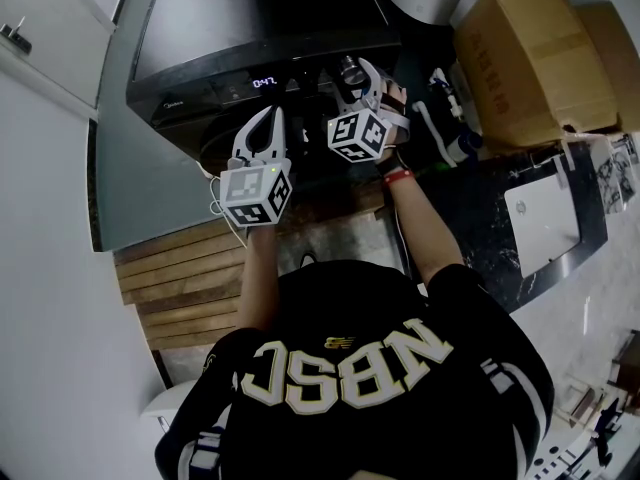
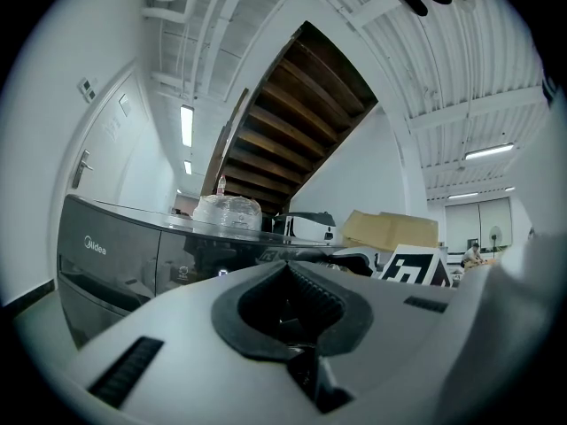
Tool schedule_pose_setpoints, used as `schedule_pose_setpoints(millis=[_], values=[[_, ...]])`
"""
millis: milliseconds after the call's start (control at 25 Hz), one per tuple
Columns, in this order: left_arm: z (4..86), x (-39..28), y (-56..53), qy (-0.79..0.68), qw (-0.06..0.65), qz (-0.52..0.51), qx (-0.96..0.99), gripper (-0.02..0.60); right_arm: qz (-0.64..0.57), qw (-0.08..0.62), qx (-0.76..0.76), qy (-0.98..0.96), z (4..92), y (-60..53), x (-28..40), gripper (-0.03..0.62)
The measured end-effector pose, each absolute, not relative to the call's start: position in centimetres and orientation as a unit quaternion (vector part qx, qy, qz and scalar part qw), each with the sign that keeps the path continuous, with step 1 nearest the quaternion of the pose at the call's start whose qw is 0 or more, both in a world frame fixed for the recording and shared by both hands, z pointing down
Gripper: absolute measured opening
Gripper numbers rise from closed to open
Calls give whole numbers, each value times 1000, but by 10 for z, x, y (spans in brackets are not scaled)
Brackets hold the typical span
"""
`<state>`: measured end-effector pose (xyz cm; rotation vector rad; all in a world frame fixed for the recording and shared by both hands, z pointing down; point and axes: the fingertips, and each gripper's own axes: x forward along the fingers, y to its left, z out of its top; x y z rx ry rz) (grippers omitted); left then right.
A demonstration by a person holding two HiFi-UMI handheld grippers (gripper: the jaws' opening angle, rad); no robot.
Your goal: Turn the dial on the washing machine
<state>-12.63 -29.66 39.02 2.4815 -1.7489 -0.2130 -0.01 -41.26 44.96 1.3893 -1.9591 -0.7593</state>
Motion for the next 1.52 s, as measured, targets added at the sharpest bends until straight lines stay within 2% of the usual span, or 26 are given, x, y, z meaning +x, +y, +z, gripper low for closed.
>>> schedule_pose_setpoints(millis=[240,480,1120,1520], values=[[392,-127,-295,-575,51,-72,813,14,-245,277,540,-756,449,-414,2,279],[390,-130,-294,-578,51,-75,811,14,-149,213,560,-786,445,-416,7,279],[390,-121,-296,-574,50,-74,814,14,-135,204,561,-791,444,-416,8,279],[390,-119,-296,-576,49,-74,812,14,-53,154,575,-802,445,-417,12,279]])
